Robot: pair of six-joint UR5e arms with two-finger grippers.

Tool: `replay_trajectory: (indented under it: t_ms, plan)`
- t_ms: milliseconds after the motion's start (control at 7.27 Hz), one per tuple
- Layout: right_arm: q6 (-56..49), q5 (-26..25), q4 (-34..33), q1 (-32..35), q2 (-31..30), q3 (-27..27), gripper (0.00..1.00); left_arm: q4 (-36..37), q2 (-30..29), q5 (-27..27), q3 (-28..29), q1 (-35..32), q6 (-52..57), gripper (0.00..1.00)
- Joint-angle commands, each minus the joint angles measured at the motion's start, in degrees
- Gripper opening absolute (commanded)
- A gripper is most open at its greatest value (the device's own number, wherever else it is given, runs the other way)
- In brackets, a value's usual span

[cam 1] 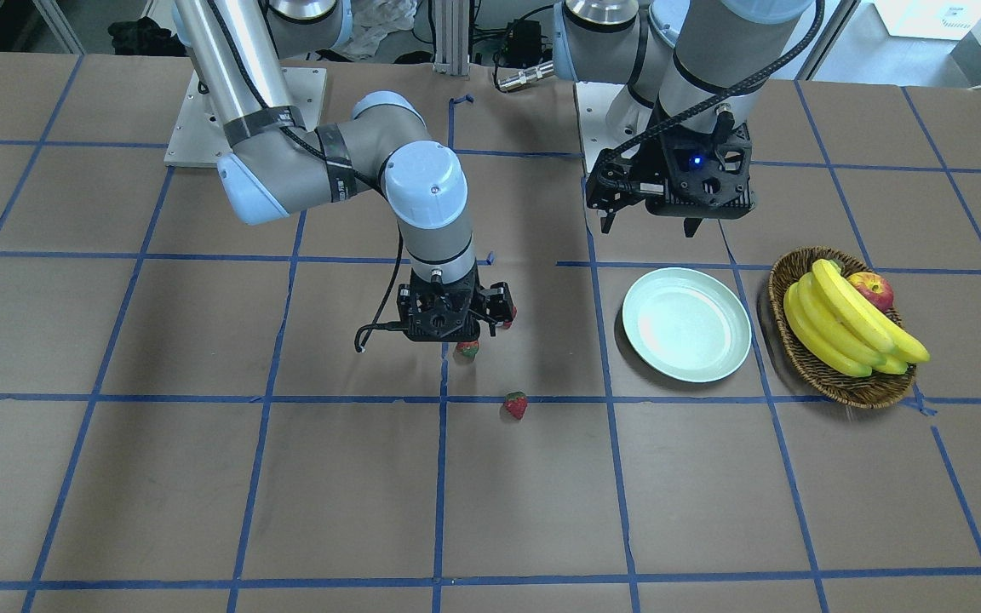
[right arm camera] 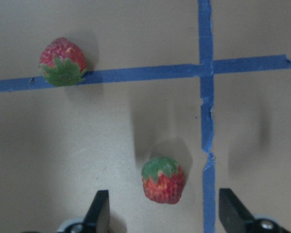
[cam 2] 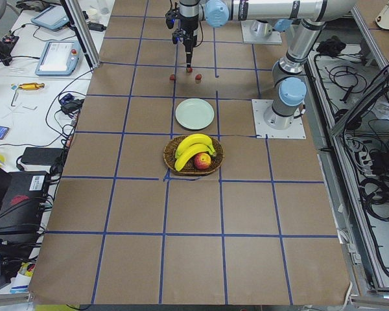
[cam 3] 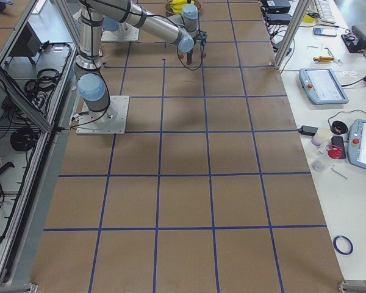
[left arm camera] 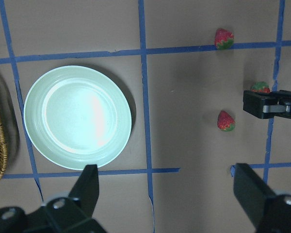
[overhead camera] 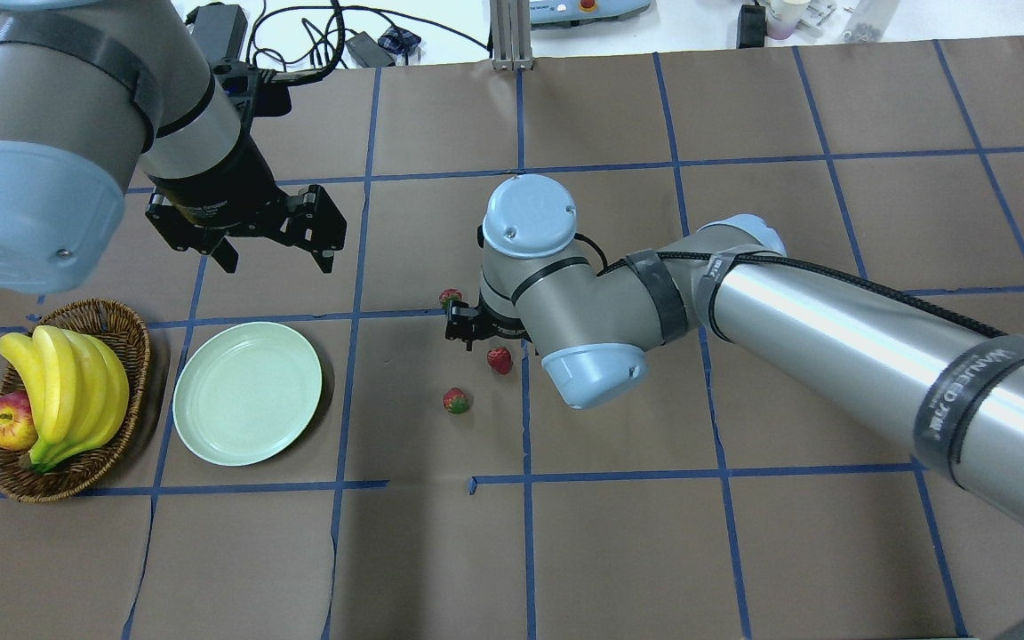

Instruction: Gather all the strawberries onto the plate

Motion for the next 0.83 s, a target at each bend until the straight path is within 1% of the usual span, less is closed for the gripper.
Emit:
replay_trajectory:
  t_ms: [0, 138, 275, 413, 550, 688]
  plan:
    - [-12.9, -0.7, 15.6, -9.1, -9.8, -1.4, 1.00, 0.3, -0.3, -0.1, -0.1, 0.0, 0.0, 1.00]
    - [-18.8, -0.2, 24.0, -14.8, -14.2, -3.0, 1.00, 0.2, -0.4, -0.1, -0.1, 0.0, -0.1, 1.00]
    - [-23.7, -0.3, 31.1, -18.3, -15.9, -7.4, 1.00, 0.2, -0.4, -0.1, -0.1, 0.0, -0.1, 1.00]
    - [-25.3, -0.4, 38.9, -20.1, -15.9, -14.6, 1.00, 0.3, -0.5, -0.1, -0.1, 0.0, -0.1, 1.00]
    - [-25.4, -1.0, 45.2, -20.9, -15.9, -20.4, 1.00, 0.2, -0.8, -0.2, -0.2, 0.0, -0.1, 1.00]
    - [-24.8, -1.4, 44.9, -21.1, -16.0, -21.9, 1.00, 0.3, -1.0, -0.2, -0.2, -0.1, -0.2, 1.00]
